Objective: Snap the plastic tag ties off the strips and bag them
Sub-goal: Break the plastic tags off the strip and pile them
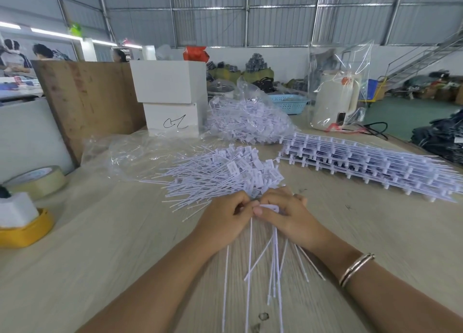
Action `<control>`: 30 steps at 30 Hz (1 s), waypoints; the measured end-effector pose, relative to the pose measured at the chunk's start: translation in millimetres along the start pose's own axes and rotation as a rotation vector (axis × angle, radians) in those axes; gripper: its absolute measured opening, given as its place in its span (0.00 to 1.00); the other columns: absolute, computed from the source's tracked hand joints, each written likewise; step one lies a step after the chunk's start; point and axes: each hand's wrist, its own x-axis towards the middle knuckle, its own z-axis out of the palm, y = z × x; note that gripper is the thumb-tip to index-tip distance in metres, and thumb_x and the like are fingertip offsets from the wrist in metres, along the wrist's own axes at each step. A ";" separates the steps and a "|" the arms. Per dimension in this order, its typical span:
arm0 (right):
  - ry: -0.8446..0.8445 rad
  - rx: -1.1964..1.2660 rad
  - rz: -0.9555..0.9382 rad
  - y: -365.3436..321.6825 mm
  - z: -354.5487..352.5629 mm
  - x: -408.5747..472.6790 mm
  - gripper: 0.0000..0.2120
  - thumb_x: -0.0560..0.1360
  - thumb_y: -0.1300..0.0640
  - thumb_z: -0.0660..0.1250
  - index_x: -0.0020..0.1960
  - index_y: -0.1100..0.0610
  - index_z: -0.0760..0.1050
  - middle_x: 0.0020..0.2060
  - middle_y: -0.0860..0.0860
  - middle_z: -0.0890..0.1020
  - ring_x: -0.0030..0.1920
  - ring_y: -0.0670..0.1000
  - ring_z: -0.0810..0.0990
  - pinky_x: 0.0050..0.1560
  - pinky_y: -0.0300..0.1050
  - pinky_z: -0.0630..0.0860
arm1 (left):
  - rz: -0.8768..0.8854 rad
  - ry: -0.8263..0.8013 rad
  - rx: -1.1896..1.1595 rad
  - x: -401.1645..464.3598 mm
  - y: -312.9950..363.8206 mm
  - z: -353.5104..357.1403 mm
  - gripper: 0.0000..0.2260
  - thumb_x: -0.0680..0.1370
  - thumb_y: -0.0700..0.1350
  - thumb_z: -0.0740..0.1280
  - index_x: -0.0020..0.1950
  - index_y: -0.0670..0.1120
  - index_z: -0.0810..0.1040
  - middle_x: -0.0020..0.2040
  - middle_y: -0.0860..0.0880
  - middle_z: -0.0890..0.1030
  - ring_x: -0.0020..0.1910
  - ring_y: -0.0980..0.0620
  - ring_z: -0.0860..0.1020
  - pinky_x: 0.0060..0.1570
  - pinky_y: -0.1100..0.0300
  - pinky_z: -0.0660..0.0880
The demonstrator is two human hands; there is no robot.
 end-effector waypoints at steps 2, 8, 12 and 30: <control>-0.004 0.037 -0.014 0.9 -0.8 -0.6 0.09 0.75 0.59 0.68 0.40 0.66 0.78 0.35 0.56 0.77 0.43 0.50 0.70 0.49 0.42 0.64 | -0.060 -0.051 -0.190 -0.1 1.9 -0.3 0.10 0.77 0.48 0.66 0.35 0.54 0.71 0.27 0.61 0.75 0.29 0.64 0.70 0.32 0.69 0.65; 0.034 -0.030 -0.109 2.5 -0.2 0.9 0.06 0.74 0.58 0.68 0.44 0.62 0.80 0.37 0.59 0.79 0.43 0.54 0.73 0.52 0.55 0.66 | -0.195 -0.093 -0.569 -0.2 2.1 -0.6 0.09 0.78 0.44 0.65 0.38 0.45 0.73 0.27 0.56 0.77 0.30 0.61 0.72 0.35 0.73 0.68; 0.096 -0.089 -0.134 2.6 1.3 2.0 0.03 0.74 0.55 0.69 0.42 0.53 0.80 0.37 0.52 0.79 0.44 0.52 0.74 0.53 0.60 0.66 | -0.244 -0.082 -0.627 2.3 1.6 0.5 0.11 0.78 0.45 0.64 0.35 0.48 0.74 0.27 0.55 0.75 0.33 0.58 0.72 0.42 0.66 0.67; 0.273 -0.460 0.205 21.4 1.7 7.4 0.07 0.70 0.41 0.68 0.39 0.42 0.73 0.41 0.39 0.72 0.51 0.43 0.68 0.43 0.44 0.50 | -0.394 0.079 -0.706 8.1 2.0 -4.7 0.17 0.72 0.32 0.57 0.30 0.47 0.77 0.31 0.53 0.77 0.31 0.58 0.72 0.37 0.62 0.66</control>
